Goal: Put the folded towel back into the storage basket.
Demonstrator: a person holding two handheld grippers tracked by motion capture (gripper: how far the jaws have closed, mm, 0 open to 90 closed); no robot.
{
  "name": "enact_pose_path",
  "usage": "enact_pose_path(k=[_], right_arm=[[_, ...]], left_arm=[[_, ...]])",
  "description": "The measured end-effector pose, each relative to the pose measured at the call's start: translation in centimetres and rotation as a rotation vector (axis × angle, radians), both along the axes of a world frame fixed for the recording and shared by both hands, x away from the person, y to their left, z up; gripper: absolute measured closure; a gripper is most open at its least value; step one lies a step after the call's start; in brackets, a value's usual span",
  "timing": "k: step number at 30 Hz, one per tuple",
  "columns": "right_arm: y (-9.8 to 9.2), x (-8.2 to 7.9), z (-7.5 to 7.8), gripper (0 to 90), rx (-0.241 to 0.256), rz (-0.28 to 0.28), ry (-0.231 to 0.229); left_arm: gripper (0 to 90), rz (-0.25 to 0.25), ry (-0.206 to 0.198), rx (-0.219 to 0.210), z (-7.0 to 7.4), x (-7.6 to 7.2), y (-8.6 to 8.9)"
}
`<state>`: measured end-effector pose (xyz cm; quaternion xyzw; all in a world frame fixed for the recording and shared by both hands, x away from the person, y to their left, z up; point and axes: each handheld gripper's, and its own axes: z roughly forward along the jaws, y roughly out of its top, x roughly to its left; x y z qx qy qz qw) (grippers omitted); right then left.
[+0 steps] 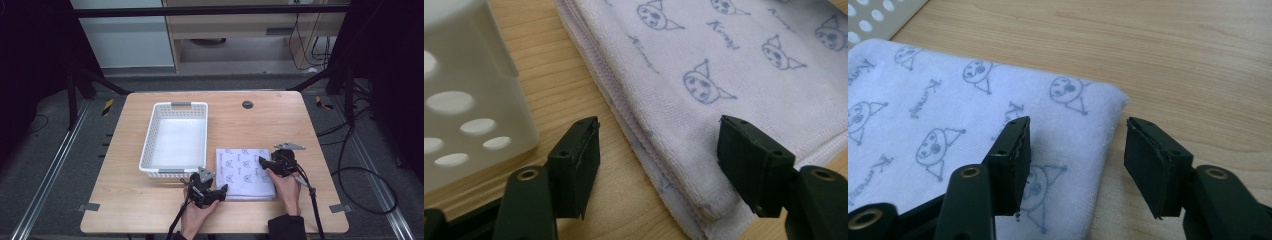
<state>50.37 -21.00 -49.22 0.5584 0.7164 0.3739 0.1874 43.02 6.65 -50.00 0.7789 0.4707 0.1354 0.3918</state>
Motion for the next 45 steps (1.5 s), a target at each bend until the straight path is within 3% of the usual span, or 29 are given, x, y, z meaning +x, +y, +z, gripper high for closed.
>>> enact_pose_path(k=[7, 11, 24, 28, 34, 41, 45], right_arm=[[0.1, 0.1, -0.4, 47.2, 0.005, -0.007, 0.028], [0.0, 0.3, -0.5, 50.1, 0.034, -0.015, 0.053], [0.1, 0.3, -0.6, 64.2, 0.092, -0.015, 0.09], [0.2, 0.2, -0.6, 70.7, 0.095, -0.008, 0.079], [0.2, 0.0, -0.7, 75.8, 0.106, -0.015, 0.055], [0.1, -0.2, -0.2, 77.1, 0.109, -0.007, 0.034], [0.3, -1.0, 1.1, 77.1, 0.111, 0.006, -0.009]], left_arm=[[33.0, 0.003, 0.009, 0.009, -0.2, 0.1, -0.2], [34.9, -0.002, -0.001, 0.021, -0.2, 0.0, -0.5], [54.8, -0.018, 0.064, -0.014, 0.2, 0.2, -0.7], [61.3, -0.026, 0.081, -0.037, 0.2, 0.2, -0.6], [73.3, -0.017, 0.038, -0.019, 0.4, -0.2, -1.0], [76.7, -0.019, 0.016, -0.034, 0.7, -0.4, -0.8], [76.9, -0.017, -0.011, -0.041, 1.3, -0.7, -0.5]])
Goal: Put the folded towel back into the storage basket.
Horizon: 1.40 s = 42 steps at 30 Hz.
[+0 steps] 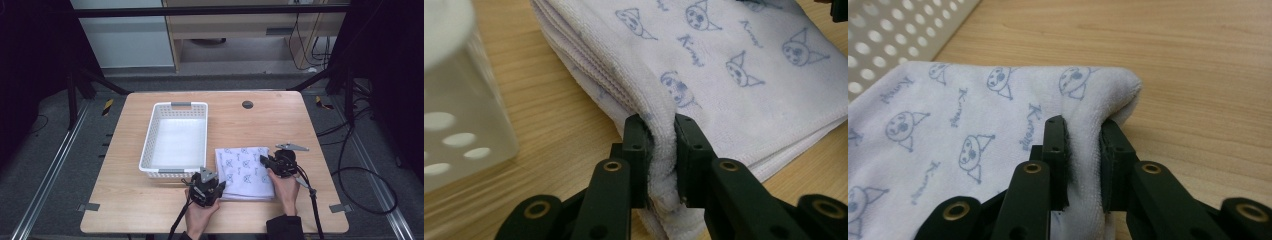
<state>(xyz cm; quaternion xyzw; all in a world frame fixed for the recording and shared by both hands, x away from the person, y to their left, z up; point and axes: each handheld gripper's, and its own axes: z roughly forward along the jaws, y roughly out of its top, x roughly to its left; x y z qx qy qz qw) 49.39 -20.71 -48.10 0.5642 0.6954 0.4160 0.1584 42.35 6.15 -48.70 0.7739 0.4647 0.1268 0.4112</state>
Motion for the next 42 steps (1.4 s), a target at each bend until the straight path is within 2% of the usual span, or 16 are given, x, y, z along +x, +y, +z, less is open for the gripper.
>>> enact_pose_path(k=[6, 9, 10, 19, 29, 30, 31, 32, 37, 39, 42], right_arm=[[0.1, -1.2, 1.7, 76.9, 0.012, 0.006, -0.063], [0.2, -1.6, 2.5, 76.9, 0.015, 0.007, -0.085], [0.3, -2.0, 3.2, 76.8, 0.02, 0.007, -0.107], [0.4, -3.3, 6.2, 76.5, 0.039, -0.006, -0.195], [1.1, -3.6, 8.7, 76.3, 0.048, -0.019, -0.266], [1.2, -3.6, 8.9, 76.3, 0.052, -0.021, -0.273], [1.2, -3.5, 9.1, 76.3, 0.053, -0.022, -0.278], [1.3, -3.5, 9.3, 76.3, 0.057, -0.024, -0.284], [1.9, -3.3, 10.1, 76.3, 0.06, -0.036, -0.311], [2.3, -3.1, 10.8, 76.3, 0.062, -0.046, -0.33], [2.8, -2.9, 11.5, 76.3, 0.062, -0.051, -0.346]], left_arm=[[76.9, -0.01, -0.045, -0.018, 1.9, -0.8, 0.7], [76.9, -0.014, -0.062, -0.017, 2.6, -1.1, 0.9], [76.9, -0.02, -0.082, -0.016, 3.4, -1.4, 1.0], [76.8, -0.036, -0.15, 0.001, 6.4, -2.0, 1.3], [76.8, -0.04, -0.172, -0.009, 9.0, -1.4, 2.1], [76.9, -0.039, -0.179, -0.005, 9.7, -1.2, 2.3], [76.8, -0.039, -0.179, -0.005, 9.7, -1.2, 2.3], [76.8, -0.039, -0.189, -0.004, 10.3, -1.1, 2.5], [76.8, -0.037, -0.2, -0.003, 11.6, -0.7, 2.8], [76.8, -0.036, -0.217, 0.007, 12.6, -0.5, 3.0], [76.8, -0.033, -0.221, 0.01, 13.4, -0.2, 3.4]])
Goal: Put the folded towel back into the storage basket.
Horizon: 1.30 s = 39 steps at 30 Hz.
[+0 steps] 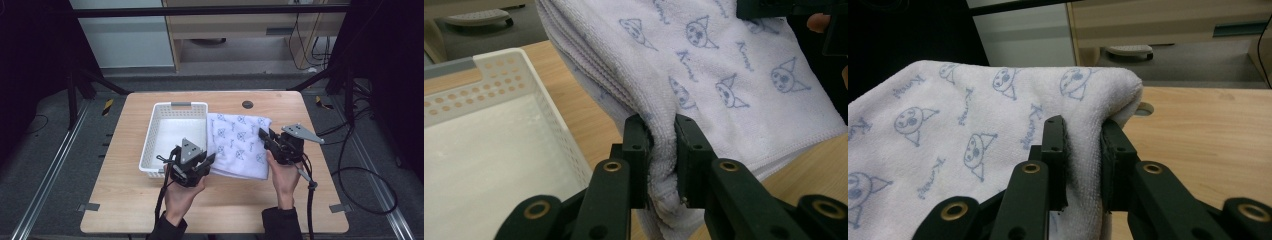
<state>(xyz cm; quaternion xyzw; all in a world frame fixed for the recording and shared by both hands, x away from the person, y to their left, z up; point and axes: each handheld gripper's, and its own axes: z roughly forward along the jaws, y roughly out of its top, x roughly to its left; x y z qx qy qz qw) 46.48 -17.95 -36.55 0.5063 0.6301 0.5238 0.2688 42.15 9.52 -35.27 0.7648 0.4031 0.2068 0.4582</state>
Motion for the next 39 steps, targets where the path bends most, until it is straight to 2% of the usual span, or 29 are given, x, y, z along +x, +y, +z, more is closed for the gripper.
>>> enact_pose_path(k=[8, 22, 26, 33, 39], right_arm=[[1.5, 0.5, 1.7, 76.3, -0.007, 0.012, -0.027], [4.5, 1.3, 2.8, 76.3, -0.021, 0.032, -0.047], [5.3, 1.5, 2.9, 76.3, -0.028, 0.04, -0.048], [7.4, 2.0, 3.2, 76.3, -0.04, 0.067, -0.053], [10.1, 2.9, 3.3, 76.3, -0.071, 0.098, -0.051]], left_arm=[[76.8, 0.022, -0.021, 0.008, 1.3, 0.2, 1.4], [76.7, 0.063, -0.05, 0.054, 2.2, 0.1, 3.5], [76.7, 0.073, -0.046, 0.038, 2.2, 0.1, 4.4], [76.7, 0.098, -0.069, 0.034, 2.1, -0.3, 6.3], [76.7, 0.136, -0.071, 0.011, 1.1, -0.3, 8.8]])
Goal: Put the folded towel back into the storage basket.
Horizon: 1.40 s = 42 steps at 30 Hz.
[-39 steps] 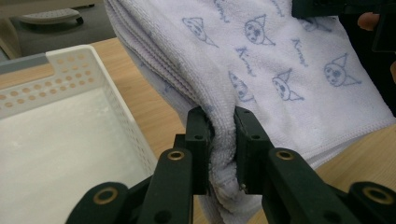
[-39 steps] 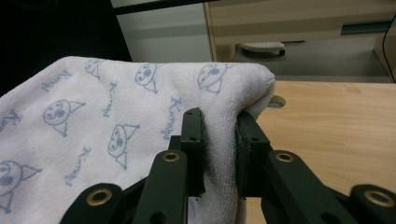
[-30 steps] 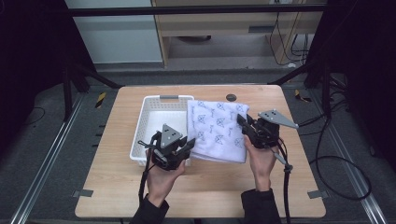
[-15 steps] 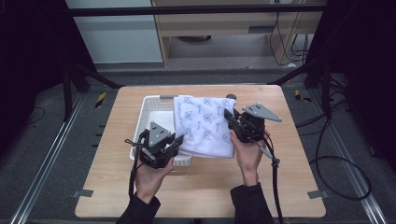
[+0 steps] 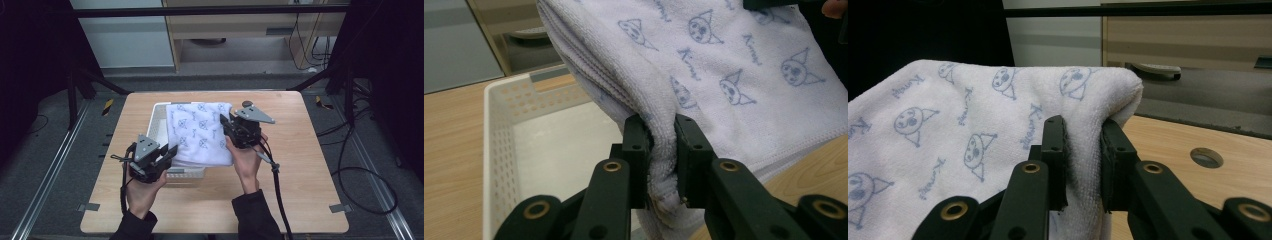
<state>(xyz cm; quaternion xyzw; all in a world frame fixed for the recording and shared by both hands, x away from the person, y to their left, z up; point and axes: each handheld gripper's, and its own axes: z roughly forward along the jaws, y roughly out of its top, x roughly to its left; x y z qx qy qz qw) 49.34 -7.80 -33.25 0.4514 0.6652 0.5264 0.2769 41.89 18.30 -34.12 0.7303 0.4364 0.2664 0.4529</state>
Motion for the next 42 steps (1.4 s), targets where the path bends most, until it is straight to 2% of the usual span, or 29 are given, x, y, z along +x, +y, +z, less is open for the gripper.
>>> enact_pose_path(k=[8, 15, 19, 28, 42], right_arm=[[3.0, 1.0, -0.3, 76.1, -0.03, 0.026, 0.015], [4.5, 1.7, -0.2, 76.0, -0.028, 0.04, 0.008], [5.1, 2.3, -0.6, 76.0, -0.032, 0.05, 0.021], [6.9, 3.6, -1.4, 76.0, -0.039, 0.068, 0.038], [9.5, 5.3, -3.3, 75.8, -0.059, 0.083, 0.049]], left_arm=[[76.7, 0.041, 0.011, -0.012, -0.7, 0.3, 2.4], [76.7, 0.073, -0.001, -0.001, -1.1, 0.7, 3.4], [76.7, 0.089, 0.0, 0.008, -1.6, 1.0, 3.6], [76.7, 0.122, 0.037, -0.012, -2.5, 2.2, 5.4], [76.7, 0.175, 0.066, -0.003, -3.8, 3.4, 7.1]])
